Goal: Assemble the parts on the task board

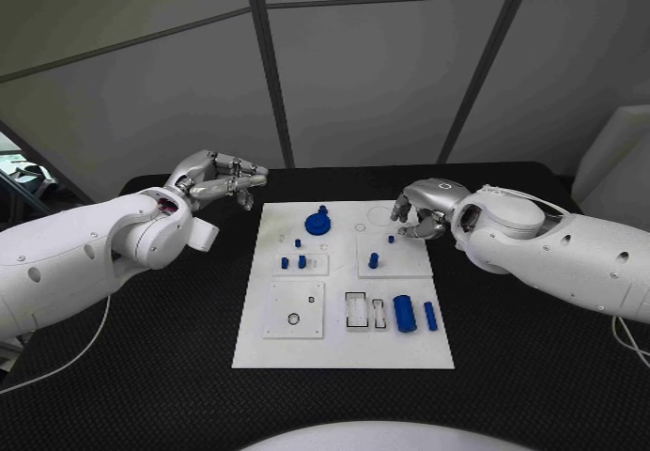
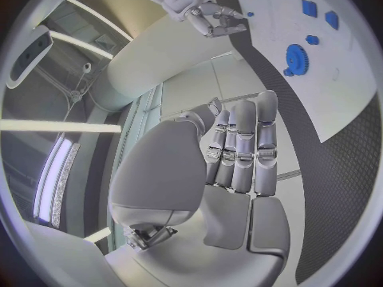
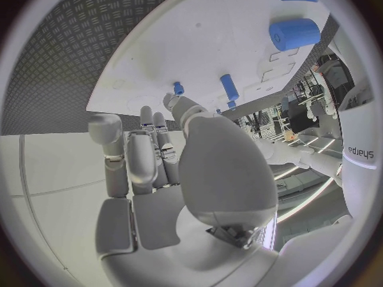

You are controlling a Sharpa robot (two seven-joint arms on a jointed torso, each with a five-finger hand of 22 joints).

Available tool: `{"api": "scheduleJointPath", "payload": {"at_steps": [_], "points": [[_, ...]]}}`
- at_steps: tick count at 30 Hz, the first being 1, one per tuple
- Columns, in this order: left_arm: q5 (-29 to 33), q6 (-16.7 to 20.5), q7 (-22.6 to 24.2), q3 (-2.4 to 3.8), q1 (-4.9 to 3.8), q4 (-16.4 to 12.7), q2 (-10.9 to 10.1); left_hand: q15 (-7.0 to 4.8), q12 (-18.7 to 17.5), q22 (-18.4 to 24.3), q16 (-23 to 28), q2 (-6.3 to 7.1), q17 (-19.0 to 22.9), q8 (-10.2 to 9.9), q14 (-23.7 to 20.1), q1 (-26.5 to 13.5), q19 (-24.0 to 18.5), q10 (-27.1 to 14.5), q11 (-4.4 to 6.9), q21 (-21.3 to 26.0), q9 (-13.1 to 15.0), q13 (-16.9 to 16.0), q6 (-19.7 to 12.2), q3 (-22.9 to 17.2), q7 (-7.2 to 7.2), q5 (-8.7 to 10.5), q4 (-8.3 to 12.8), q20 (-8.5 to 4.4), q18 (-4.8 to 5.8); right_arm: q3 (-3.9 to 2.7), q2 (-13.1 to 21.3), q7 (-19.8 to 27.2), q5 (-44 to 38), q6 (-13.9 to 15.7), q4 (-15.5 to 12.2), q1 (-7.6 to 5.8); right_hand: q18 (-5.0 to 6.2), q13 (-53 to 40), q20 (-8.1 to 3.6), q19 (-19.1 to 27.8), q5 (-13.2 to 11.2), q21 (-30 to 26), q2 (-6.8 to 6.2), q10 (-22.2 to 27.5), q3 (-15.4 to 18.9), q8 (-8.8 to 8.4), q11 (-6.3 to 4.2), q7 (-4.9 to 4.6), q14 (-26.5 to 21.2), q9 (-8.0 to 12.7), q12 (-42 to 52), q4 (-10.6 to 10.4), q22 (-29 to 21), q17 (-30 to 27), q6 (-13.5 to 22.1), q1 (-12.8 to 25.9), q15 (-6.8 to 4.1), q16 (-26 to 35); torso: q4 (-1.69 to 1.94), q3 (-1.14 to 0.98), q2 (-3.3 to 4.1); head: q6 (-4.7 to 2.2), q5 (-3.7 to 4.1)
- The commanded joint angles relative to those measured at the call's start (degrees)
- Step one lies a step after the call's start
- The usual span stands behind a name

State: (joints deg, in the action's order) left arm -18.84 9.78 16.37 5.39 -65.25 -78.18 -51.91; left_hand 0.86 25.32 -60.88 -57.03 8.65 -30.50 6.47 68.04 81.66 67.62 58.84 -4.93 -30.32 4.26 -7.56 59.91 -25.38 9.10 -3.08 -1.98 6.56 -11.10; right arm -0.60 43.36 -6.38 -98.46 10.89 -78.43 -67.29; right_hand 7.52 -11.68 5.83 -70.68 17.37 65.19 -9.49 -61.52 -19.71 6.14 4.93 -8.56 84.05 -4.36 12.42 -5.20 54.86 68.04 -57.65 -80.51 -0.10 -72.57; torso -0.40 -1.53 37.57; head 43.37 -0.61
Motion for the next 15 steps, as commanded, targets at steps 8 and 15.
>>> {"api": "scheduleJointPath", "payload": {"at_steps": [8, 15], "points": [[12.2, -2.1, 4.8, -0.04, -0.04, -1.3, -0.3, -0.30, 0.8, 0.2, 0.4, -0.43, 0.4, 0.4, -0.2, -0.2, -0.3, 0.5, -0.05, 0.3, 0.1, -0.2, 0.6, 0.0, -0.07, -0.19, 0.2, -0.22, 0.57, 0.02, -0.3, -0.9, -4.6, -3.5, -1.7, 0.30, -1.10, 0.9, 0.24, -2.0, -0.2, 2.8, -0.21, -0.9, -0.5, -0.61, 0.36, -0.66, 3.1, 0.0, -0.7, 0.5, 3.5, 2.6, -0.7, -0.3, 0.58, -2.6, -0.01, -0.01, 0.08, 0.27, -0.06], [12.6, -2.4, 4.9, -0.13, 0.00, -1.4, -0.1, -0.30, 0.9, 0.3, 0.5, -0.46, 0.6, 0.4, -0.3, -0.3, -0.3, 0.3, -0.06, 0.5, 0.1, -0.3, 0.6, 0.1, -0.06, -0.20, 0.2, -0.24, 0.59, 0.04, -0.5, -0.4, -4.4, -5.3, -2.2, 0.56, -1.48, 1.7, 0.11, -3.1, -2.0, 4.9, 0.11, -2.2, -2.2, -0.79, -0.01, -0.16, 3.1, -0.2, -1.0, 1.0, 6.2, 3.3, -2.0, -0.9, 0.48, -3.5, -0.02, -0.04, 0.10, 0.44, -0.27]]}}
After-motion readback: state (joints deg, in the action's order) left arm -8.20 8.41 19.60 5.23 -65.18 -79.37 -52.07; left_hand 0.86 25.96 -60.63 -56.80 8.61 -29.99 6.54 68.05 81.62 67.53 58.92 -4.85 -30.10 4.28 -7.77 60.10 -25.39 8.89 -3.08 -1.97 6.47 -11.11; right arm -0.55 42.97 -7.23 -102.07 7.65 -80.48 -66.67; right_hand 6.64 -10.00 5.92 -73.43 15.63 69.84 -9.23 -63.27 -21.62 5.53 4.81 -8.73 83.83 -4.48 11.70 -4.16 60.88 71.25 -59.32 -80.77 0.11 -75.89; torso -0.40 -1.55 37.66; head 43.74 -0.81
